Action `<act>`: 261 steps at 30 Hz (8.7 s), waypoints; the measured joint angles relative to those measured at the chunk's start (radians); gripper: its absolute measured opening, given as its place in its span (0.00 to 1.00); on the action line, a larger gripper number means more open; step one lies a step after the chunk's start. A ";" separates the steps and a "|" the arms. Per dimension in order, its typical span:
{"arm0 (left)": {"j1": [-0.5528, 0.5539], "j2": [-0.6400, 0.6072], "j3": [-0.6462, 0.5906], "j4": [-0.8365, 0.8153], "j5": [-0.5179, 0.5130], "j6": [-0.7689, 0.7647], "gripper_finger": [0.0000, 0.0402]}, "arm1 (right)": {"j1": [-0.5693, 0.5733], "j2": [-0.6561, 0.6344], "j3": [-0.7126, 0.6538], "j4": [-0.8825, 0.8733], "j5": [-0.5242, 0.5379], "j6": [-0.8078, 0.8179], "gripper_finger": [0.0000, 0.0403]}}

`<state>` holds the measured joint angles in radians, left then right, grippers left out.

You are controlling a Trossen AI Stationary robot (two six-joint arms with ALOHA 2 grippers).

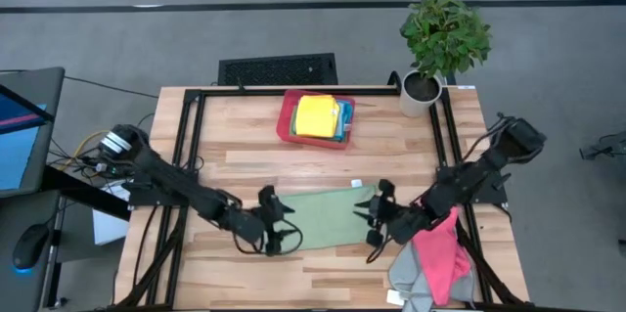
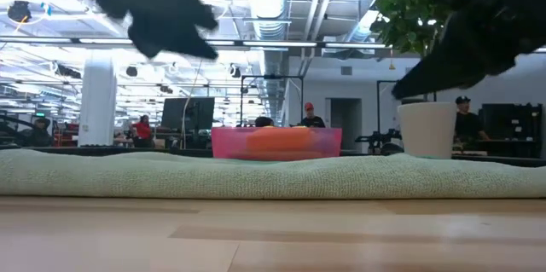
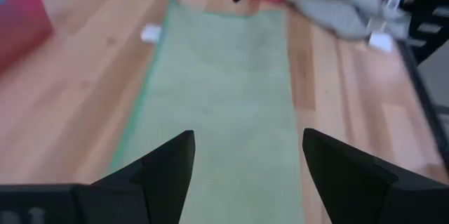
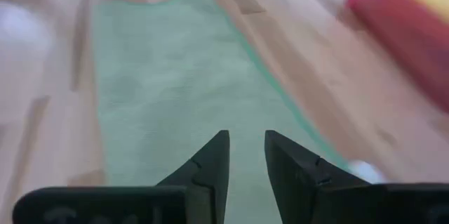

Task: Fold microfiber towels
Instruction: Fold the green microfiber cloth

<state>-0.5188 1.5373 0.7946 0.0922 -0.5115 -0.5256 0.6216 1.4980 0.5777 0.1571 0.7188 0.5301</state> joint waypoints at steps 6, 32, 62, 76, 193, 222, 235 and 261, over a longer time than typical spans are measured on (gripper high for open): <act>-0.055 0.230 0.000 0.167 0.010 -0.099 0.64 | 0.048 0.172 0.000 0.087 -0.033 0.080 0.29; -0.109 0.354 0.027 0.214 0.006 -0.209 0.64 | 0.215 0.266 0.000 0.335 0.237 0.080 0.29; -0.271 0.457 0.025 0.289 -0.349 -0.189 0.44 | 0.247 0.479 0.002 0.400 0.197 0.284 0.29; -0.382 0.520 0.025 0.327 -0.428 -0.231 0.02 | 0.245 0.479 0.003 0.384 0.190 0.285 0.29; -0.279 0.298 0.148 -0.245 -0.466 -0.329 0.37 | 0.117 0.373 -0.013 0.351 0.255 0.135 0.29; -0.085 0.312 -0.167 -0.048 -0.417 -0.356 0.23 | -0.117 0.365 -0.170 0.361 0.230 0.241 0.29; -0.085 -0.027 -0.173 -0.239 -0.381 -0.288 0.26 | -0.098 -0.010 -0.174 0.086 0.127 0.112 0.30; -0.114 -0.061 -0.170 0.218 -0.202 -0.061 0.61 | 0.191 0.089 0.269 -0.841 -0.320 0.195 0.50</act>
<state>-0.6331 1.4760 0.6247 0.3098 -0.7136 -0.5867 0.8123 1.5871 0.8471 -0.6836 0.3989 0.7253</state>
